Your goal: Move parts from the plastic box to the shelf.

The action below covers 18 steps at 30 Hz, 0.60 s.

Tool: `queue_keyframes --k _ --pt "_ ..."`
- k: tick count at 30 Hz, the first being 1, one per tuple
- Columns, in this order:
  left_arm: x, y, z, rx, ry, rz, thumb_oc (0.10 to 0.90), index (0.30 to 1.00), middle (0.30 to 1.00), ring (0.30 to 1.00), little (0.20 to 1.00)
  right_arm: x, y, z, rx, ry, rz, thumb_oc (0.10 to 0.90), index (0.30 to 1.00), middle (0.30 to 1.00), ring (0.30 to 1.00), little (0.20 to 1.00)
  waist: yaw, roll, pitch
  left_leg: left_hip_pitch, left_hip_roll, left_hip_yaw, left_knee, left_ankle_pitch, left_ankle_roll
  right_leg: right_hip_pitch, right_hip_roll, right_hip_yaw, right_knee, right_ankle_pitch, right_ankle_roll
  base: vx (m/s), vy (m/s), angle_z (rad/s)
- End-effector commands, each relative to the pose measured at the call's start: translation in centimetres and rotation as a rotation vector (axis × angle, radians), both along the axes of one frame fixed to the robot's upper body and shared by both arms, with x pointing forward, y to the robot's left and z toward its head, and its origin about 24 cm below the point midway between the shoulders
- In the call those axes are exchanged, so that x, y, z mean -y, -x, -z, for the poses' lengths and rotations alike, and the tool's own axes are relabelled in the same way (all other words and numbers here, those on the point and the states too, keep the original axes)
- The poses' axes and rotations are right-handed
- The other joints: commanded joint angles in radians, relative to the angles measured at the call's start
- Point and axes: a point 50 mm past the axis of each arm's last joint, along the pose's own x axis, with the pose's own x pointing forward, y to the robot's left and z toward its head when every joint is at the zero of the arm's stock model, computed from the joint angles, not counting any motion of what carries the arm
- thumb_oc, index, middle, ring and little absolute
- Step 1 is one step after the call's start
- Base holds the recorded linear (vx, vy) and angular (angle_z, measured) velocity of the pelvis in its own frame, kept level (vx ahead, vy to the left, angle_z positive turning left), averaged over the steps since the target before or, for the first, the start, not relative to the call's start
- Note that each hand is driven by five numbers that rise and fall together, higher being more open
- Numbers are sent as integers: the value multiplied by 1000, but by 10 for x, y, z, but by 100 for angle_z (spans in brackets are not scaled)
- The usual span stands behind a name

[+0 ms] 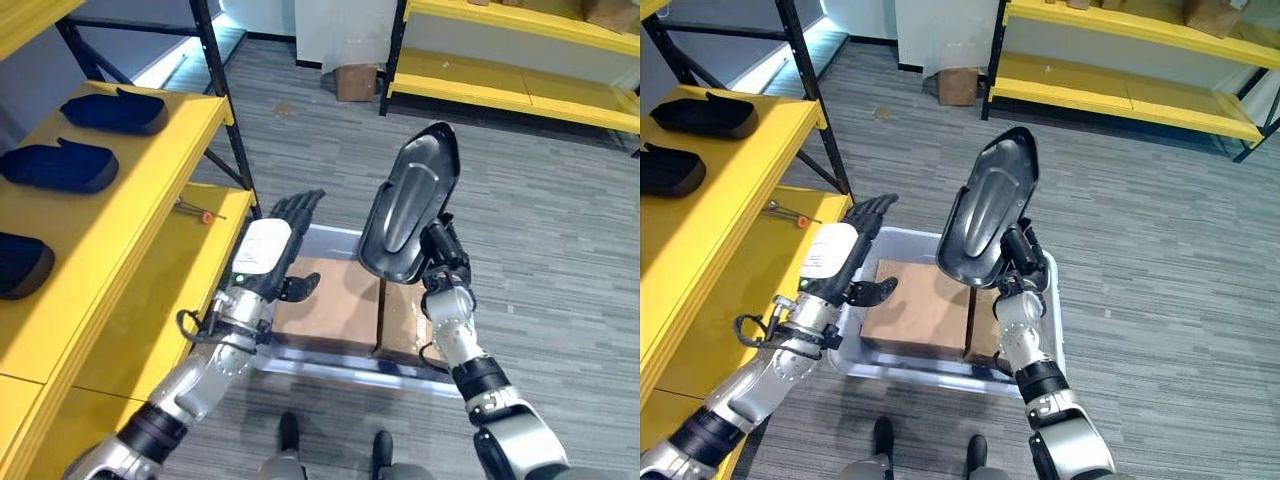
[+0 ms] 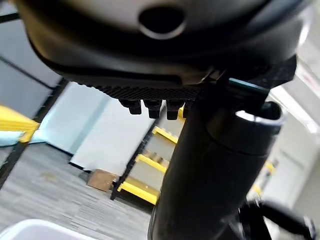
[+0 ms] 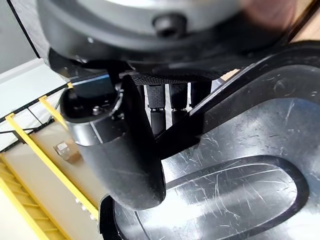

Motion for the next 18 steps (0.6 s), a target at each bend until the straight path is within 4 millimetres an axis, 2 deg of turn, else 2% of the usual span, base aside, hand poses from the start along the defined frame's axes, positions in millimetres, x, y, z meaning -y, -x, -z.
queue_keyframes --k 1,5,9,18 --pt "9 -8 -32 193 -89 79 900 1000 1000 1000 1000 -10 -20 -63 250 -23 29 400 300 300 300 300 -2 -22 -136 114 115 35 -7 -130 -59 4 -55 -11 -1 -22 50 0 0 0" --pt "17 -9 -36 226 -152 112 900 1000 1000 1000 1000 -15 -23 -61 227 -58 36 400 300 300 300 300 1 -29 -138 116 118 36 -7 -132 -59 4 -50 -9 -1 -22 50 0 0 0" --pt "31 -13 -30 226 -220 162 900 1000 1000 1000 1000 -24 -29 -68 226 -94 32 400 300 300 300 300 -2 -34 -140 116 121 37 -7 -131 -61 3 -45 -3 -1 -23 46 0 0 0" --pt "40 -23 -22 219 -265 158 900 1000 1000 1000 1000 -37 -33 -72 200 -122 31 400 300 300 300 300 -4 -42 -138 119 119 37 -7 -133 -60 4 -45 0 -1 -19 45 -1 5 -1"
